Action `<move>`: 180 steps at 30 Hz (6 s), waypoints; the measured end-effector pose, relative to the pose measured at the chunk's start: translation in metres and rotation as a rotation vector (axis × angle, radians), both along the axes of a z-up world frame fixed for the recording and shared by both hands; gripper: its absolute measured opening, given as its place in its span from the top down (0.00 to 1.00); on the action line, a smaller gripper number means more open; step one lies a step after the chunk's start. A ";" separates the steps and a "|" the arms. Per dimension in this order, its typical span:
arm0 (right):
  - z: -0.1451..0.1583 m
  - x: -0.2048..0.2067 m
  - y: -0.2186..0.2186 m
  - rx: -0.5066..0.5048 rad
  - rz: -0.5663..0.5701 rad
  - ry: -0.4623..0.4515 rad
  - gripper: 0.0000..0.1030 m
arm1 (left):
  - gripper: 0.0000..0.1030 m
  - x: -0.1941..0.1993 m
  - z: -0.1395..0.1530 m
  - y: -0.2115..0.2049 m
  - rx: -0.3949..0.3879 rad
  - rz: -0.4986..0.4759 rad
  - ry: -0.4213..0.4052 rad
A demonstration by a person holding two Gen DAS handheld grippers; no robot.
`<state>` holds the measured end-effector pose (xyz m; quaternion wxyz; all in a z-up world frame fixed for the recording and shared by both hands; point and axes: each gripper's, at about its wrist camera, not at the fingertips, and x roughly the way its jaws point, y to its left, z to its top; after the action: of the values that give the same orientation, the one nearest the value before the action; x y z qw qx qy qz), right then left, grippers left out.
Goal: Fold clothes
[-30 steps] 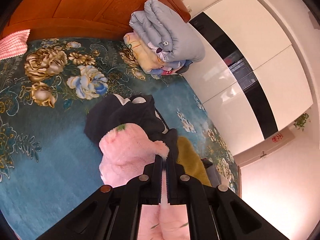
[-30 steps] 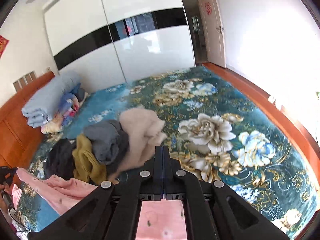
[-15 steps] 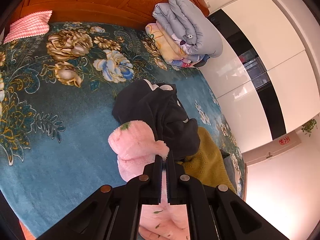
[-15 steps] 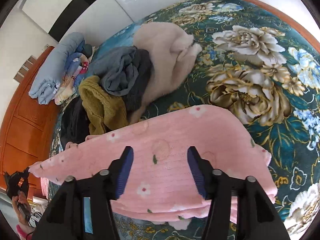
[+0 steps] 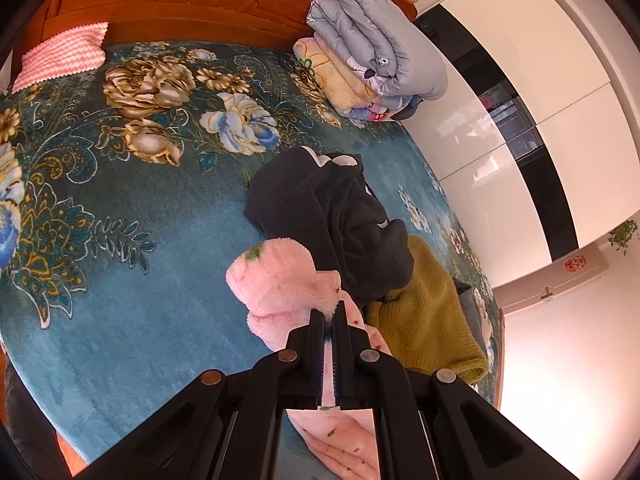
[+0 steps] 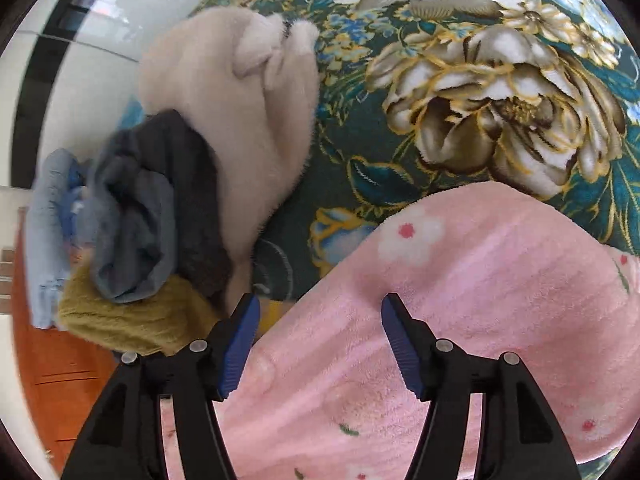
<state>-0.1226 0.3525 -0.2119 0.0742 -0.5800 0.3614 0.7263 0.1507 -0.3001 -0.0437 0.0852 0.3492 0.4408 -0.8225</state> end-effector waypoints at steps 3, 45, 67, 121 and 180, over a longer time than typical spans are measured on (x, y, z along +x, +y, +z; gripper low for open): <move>-0.011 -0.006 -0.002 0.080 -0.012 -0.073 0.37 | 0.97 0.004 0.002 0.002 -0.020 -0.021 -0.008; -0.014 0.300 0.095 -0.121 -0.009 0.045 0.99 | 0.97 0.038 -0.109 -0.030 0.065 -0.042 -0.224; -0.003 0.174 0.114 0.050 -0.060 0.143 0.45 | 0.97 0.062 -0.147 -0.029 0.186 0.073 -0.271; 0.039 0.243 0.201 -0.062 -0.150 0.319 0.43 | 0.58 0.078 -0.130 -0.070 0.049 0.097 -0.325; -0.008 0.011 0.114 0.053 -0.185 0.012 0.37 | 0.42 -0.216 -0.191 0.018 -0.136 -0.189 -0.522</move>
<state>-0.1120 0.4664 -0.2199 0.1539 -0.5375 0.3946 0.7292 -0.0654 -0.2822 -0.2345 0.1421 0.5822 0.3135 -0.7366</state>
